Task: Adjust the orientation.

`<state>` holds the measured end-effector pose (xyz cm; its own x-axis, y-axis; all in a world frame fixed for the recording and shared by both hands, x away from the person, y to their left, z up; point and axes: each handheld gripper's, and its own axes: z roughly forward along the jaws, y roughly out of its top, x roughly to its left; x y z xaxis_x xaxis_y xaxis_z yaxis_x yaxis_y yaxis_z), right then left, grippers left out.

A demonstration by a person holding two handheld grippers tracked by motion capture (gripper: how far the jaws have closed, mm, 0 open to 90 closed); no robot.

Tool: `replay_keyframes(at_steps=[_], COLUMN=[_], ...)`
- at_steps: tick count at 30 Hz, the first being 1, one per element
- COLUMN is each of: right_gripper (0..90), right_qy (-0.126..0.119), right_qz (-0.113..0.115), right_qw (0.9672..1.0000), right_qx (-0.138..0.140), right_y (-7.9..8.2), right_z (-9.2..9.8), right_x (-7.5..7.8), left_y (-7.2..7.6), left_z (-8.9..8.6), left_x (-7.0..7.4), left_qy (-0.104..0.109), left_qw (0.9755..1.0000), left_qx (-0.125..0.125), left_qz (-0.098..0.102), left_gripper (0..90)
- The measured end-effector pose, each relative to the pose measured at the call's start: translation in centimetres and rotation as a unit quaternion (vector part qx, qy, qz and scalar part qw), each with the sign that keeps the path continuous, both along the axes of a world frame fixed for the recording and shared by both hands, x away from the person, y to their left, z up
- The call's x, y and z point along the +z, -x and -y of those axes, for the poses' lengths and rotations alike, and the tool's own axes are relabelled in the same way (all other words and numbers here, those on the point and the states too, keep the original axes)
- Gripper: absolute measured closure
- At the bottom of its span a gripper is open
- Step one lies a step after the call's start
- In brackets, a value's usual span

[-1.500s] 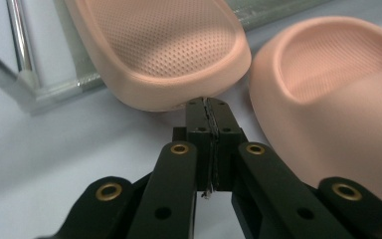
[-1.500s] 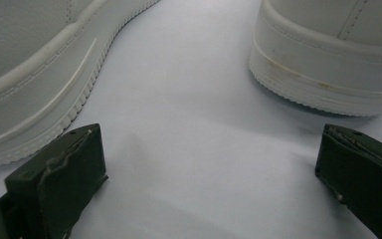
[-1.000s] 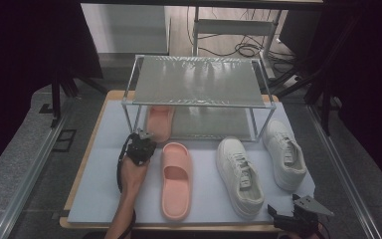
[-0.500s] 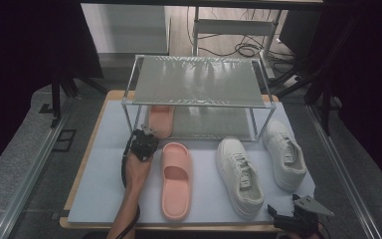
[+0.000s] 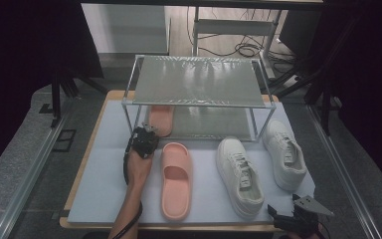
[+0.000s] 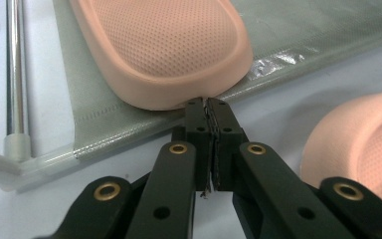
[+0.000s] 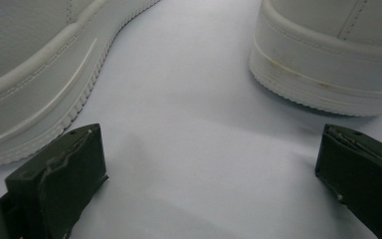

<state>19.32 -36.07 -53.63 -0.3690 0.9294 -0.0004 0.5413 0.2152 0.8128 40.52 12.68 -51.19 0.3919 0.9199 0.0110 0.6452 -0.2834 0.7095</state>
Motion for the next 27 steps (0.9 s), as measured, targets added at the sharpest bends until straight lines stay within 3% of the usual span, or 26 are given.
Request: replay_keyframes(at_steps=[18,27], right_gripper=[0.0,0.0], right_qy=[0.000,0.000], right_qz=[0.000,0.001], right_qw=[1.0000,1.0000], right_qx=[0.000,0.000], right_y=[0.00,0.01], right_z=[0.00,0.01], right_x=[0.00,-0.01], left_y=[-0.85,0.00], left_z=[0.23,-0.26], left_x=[-0.19,0.61], left_qy=[0.003,0.009], left_qw=[1.0000,0.9998], left_qx=[0.009,0.015], left_qz=[-0.001,0.011], left_gripper=[88.4,85.6])
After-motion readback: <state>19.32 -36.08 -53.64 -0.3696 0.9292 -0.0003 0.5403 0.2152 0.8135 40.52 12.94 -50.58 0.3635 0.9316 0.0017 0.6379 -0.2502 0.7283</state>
